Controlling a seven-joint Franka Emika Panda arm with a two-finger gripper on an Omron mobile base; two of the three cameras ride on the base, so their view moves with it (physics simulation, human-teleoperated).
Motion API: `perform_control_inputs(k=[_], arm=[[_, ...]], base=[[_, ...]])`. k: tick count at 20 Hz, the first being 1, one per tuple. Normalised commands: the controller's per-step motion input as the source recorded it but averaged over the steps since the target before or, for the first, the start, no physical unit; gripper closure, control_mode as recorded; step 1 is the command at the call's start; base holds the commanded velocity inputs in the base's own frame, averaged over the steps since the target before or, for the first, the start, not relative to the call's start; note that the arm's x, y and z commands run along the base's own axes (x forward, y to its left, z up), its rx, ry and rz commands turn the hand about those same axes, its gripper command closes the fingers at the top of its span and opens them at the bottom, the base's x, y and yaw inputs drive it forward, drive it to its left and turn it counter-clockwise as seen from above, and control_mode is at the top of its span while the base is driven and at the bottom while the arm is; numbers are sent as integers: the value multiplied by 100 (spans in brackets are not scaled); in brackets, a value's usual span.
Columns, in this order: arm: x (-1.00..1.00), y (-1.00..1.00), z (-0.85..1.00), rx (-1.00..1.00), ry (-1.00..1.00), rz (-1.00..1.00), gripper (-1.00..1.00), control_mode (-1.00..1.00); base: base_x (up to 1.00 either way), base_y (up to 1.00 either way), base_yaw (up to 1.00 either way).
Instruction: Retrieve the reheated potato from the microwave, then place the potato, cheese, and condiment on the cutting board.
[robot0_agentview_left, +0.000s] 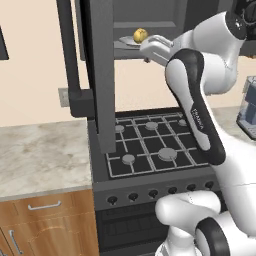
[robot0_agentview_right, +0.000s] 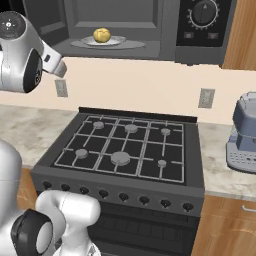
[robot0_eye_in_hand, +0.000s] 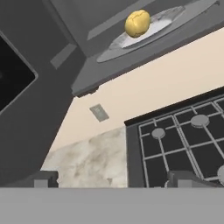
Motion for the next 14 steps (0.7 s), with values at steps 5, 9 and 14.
perform_control_inputs(k=[5, 9, 14], arm=[[38, -33, 22, -11, 0, -2, -100, -100], [40, -29, 17, -13, -5, 0, -100, -100], [34, -25, 19, -17, -5, 0, -100, -100]], base=[[0, 0, 0], [0, 0, 0], [0, 0, 0]])
